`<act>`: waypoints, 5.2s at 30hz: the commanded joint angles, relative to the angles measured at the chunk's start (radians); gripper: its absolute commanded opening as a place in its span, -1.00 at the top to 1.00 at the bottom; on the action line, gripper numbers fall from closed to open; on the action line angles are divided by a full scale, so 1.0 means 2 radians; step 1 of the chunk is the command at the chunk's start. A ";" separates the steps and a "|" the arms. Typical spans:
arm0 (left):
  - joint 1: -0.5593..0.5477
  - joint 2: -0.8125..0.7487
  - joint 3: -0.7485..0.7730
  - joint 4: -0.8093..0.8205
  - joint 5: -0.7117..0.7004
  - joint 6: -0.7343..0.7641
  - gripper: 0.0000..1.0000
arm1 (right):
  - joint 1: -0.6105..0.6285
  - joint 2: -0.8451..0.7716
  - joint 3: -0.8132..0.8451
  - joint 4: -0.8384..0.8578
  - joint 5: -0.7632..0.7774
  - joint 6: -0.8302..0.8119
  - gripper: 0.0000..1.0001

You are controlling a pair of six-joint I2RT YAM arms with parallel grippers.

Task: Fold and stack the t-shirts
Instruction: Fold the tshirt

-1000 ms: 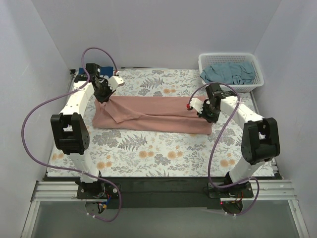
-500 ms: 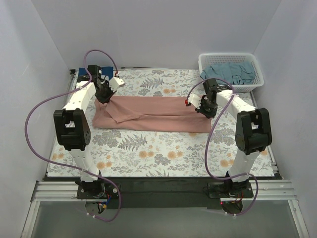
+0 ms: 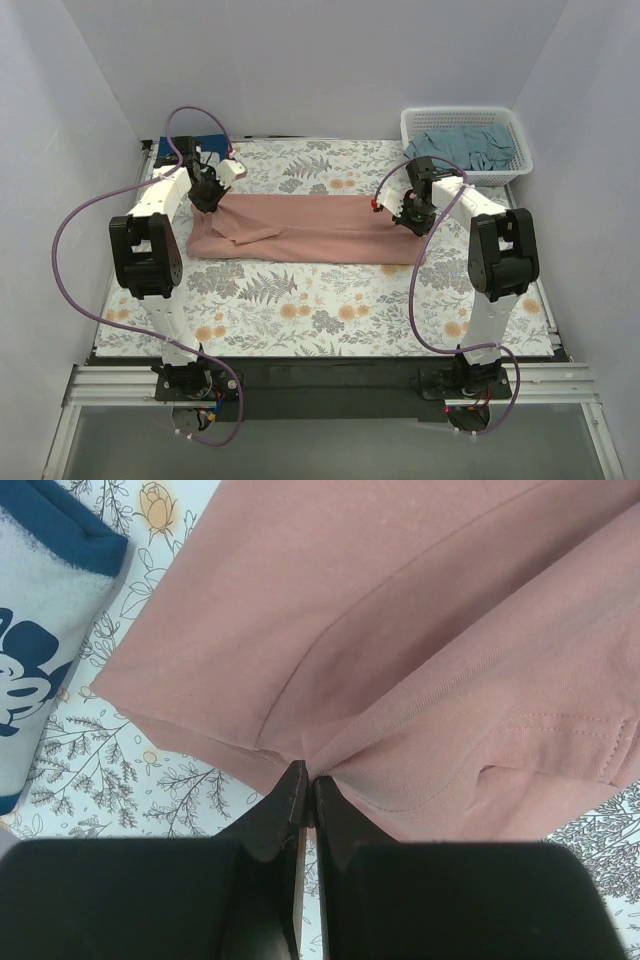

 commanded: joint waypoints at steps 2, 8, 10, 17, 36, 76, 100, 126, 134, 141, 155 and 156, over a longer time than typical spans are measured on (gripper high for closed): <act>0.002 0.001 -0.003 0.019 -0.002 -0.006 1.00 | -0.002 0.010 0.030 -0.005 0.008 -0.019 0.97; 0.002 0.009 -0.017 0.035 -0.010 -0.009 1.00 | -0.002 0.024 0.044 -0.005 0.012 -0.018 0.97; 0.002 0.011 -0.018 0.039 -0.011 -0.012 1.00 | -0.002 0.029 0.047 -0.005 0.012 -0.018 0.97; 0.002 0.036 -0.008 0.047 -0.019 -0.040 1.00 | -0.002 0.053 0.079 0.001 0.020 0.017 0.94; 0.097 -0.072 -0.073 -0.031 0.104 -0.251 -0.19 | -0.007 -0.032 0.021 -0.038 -0.084 0.179 0.32; 0.107 -0.240 -0.284 -0.022 0.046 -0.190 0.56 | 0.012 -0.194 -0.194 -0.058 -0.050 0.172 0.40; -0.120 -0.246 -0.288 0.050 -0.017 -0.238 0.20 | 0.015 -0.114 -0.074 -0.060 -0.106 0.217 0.40; -0.177 -0.152 -0.234 0.062 -0.038 -0.254 1.00 | 0.015 -0.108 -0.090 -0.042 -0.095 0.206 0.40; -0.178 -0.094 -0.146 0.059 -0.017 -0.290 1.00 | 0.015 -0.104 -0.089 -0.041 -0.094 0.205 0.40; -0.179 -0.054 -0.104 0.089 -0.018 -0.330 1.00 | 0.015 -0.100 -0.088 -0.041 -0.094 0.203 0.40; -0.155 -0.139 -0.137 0.095 0.025 -0.347 0.35 | 0.023 -0.104 -0.077 -0.041 -0.126 0.215 0.39; -0.131 -0.153 -0.147 0.089 0.033 -0.352 0.36 | 0.023 -0.106 -0.077 -0.041 -0.128 0.215 0.39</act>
